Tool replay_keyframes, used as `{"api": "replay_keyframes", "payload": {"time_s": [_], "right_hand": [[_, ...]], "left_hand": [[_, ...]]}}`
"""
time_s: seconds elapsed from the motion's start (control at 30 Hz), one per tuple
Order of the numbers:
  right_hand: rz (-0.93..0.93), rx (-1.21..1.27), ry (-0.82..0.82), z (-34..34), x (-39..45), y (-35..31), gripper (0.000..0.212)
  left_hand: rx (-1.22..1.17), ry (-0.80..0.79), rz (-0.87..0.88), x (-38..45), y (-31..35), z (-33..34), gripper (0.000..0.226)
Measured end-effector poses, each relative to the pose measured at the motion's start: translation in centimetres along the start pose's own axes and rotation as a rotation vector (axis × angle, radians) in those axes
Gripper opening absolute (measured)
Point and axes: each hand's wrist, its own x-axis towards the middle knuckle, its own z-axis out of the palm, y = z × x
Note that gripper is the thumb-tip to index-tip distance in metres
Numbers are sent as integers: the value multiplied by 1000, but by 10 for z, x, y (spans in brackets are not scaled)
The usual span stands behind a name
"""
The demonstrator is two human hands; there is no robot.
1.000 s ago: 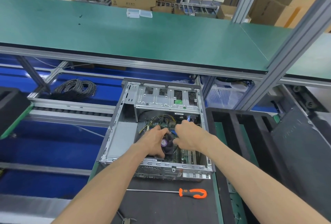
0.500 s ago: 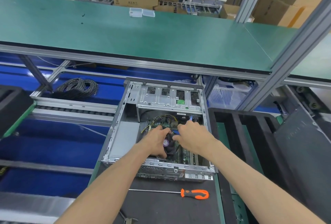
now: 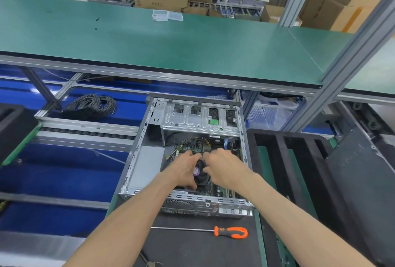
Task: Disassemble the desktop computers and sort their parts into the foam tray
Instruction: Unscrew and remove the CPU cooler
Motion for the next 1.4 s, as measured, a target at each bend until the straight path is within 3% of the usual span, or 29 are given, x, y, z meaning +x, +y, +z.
{"api": "replay_keyframes", "payload": {"time_s": [0.13, 0.27, 0.37, 0.47, 0.57, 0.7, 0.83, 0.9, 0.97, 1.23, 1.3, 1.4], "right_hand": [[-194, -135, -37, 8, -2, -7, 24], [-316, -34, -82, 0, -5, -1, 24], [-180, 38, 24, 0, -7, 3, 21], [-3, -66, 26, -2, -3, 7, 33], [-90, -5, -18, -2, -3, 2, 7], [-262, -39, -67, -3, -7, 3, 20], [-102, 103, -39, -8, -10, 22, 13], [15, 63, -26, -5, -13, 23, 29], [58, 27, -36, 0, -10, 18, 31], [-257, -96, -93, -6, -4, 5, 25], [-210, -22, -86, -8, -4, 12, 22], [27, 159, 11, -2, -6, 17, 15]], "left_hand": [[20, -15, 12, -1, 0, 0, 77], [51, -28, 16, -1, 1, -1, 73], [6, 4, 3, -3, 0, 1, 80], [23, -3, -7, -4, 3, -1, 92], [20, -27, -13, -5, 5, -3, 90], [28, -59, -12, -5, 6, -3, 84], [67, -71, 1, -5, 6, -2, 90], [66, -77, -2, -5, 5, -2, 95], [62, -80, -3, -5, 5, -2, 97], [56, -87, 1, -6, 8, -5, 96], [57, -81, -2, -7, 8, -5, 94], [78, -78, -8, -7, 8, -4, 94]]}}
